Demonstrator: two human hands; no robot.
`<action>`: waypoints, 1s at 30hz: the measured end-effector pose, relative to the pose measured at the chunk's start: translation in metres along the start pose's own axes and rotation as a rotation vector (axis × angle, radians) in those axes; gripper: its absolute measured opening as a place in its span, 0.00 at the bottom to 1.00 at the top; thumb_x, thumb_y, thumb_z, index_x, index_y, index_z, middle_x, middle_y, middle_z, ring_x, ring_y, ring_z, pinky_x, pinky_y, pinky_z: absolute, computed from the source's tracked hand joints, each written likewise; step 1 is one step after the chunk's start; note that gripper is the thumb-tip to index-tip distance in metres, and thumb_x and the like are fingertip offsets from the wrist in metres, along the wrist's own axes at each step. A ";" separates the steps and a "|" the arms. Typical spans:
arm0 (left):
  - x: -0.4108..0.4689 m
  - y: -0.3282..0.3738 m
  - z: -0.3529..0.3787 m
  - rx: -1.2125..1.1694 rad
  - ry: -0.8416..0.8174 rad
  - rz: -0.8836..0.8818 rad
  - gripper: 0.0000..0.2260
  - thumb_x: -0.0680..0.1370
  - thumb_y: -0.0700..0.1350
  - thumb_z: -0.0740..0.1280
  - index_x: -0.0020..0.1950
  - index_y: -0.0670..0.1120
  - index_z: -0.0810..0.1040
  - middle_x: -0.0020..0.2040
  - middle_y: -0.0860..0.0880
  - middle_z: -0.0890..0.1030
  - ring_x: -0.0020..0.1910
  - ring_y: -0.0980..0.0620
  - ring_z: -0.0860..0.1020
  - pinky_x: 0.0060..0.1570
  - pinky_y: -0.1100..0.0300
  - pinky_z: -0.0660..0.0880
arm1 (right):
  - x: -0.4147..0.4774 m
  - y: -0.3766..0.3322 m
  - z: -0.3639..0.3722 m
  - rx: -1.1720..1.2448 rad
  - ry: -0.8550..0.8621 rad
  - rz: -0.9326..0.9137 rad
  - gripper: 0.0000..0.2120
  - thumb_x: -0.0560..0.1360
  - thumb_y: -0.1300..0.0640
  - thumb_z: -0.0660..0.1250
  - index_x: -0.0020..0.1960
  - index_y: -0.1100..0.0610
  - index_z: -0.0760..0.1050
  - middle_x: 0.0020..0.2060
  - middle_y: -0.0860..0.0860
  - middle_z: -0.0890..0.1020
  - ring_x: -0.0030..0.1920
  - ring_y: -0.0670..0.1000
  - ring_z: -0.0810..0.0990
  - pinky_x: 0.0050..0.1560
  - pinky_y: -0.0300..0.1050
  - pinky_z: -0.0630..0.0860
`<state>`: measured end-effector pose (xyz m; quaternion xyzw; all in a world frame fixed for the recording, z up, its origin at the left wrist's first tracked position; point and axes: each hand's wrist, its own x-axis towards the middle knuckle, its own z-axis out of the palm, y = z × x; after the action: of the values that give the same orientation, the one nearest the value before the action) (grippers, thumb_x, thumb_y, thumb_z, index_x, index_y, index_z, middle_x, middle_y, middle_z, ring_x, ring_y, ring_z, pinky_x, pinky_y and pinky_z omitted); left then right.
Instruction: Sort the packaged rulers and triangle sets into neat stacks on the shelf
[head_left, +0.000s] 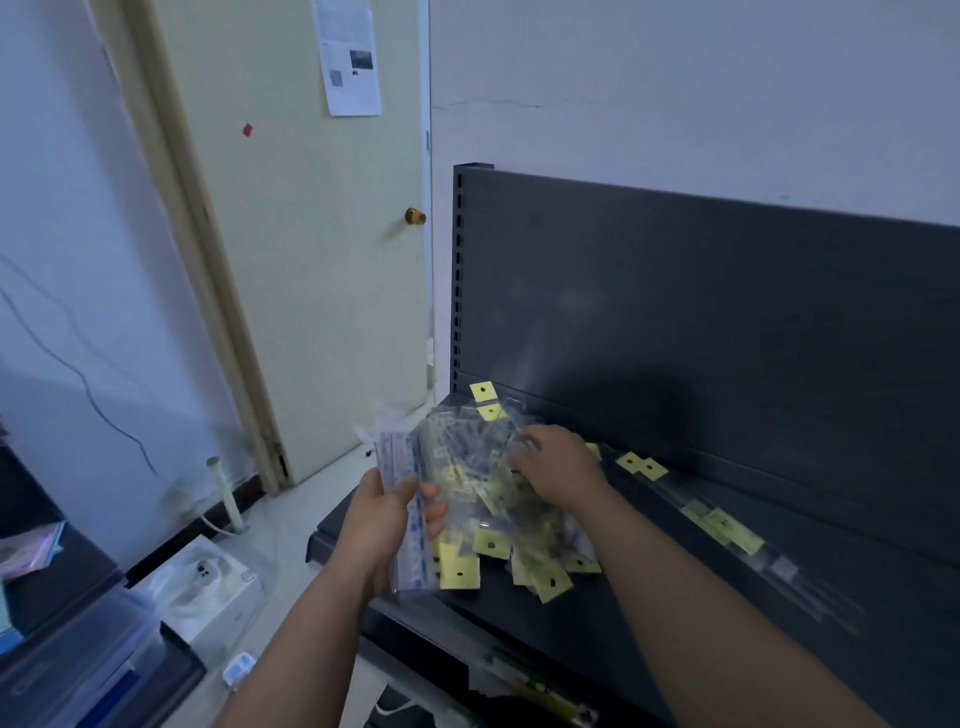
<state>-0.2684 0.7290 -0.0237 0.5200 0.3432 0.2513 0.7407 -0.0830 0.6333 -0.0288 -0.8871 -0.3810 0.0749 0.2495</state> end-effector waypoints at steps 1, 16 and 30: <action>0.005 0.001 -0.002 0.001 0.004 -0.007 0.05 0.83 0.37 0.56 0.55 0.40 0.70 0.45 0.39 0.77 0.36 0.45 0.76 0.34 0.54 0.77 | 0.010 -0.010 0.010 -0.018 -0.059 -0.013 0.16 0.78 0.50 0.59 0.64 0.50 0.74 0.63 0.56 0.76 0.61 0.58 0.75 0.61 0.53 0.73; 0.029 -0.004 -0.006 0.050 -0.056 -0.035 0.04 0.82 0.39 0.58 0.56 0.43 0.71 0.48 0.40 0.80 0.40 0.45 0.80 0.37 0.55 0.80 | 0.003 0.023 0.008 0.246 0.172 0.263 0.07 0.76 0.65 0.64 0.49 0.58 0.79 0.49 0.53 0.81 0.47 0.52 0.78 0.47 0.47 0.76; 0.027 -0.026 0.033 0.228 -0.167 0.097 0.22 0.79 0.46 0.67 0.71 0.44 0.66 0.67 0.48 0.74 0.64 0.48 0.74 0.61 0.51 0.73 | -0.053 -0.018 0.007 0.912 -0.042 0.283 0.07 0.73 0.66 0.71 0.48 0.56 0.77 0.45 0.56 0.83 0.42 0.51 0.82 0.47 0.47 0.80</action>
<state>-0.2258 0.7204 -0.0475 0.6359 0.2810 0.2020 0.6898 -0.1338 0.6093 -0.0288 -0.7287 -0.1898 0.2856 0.5927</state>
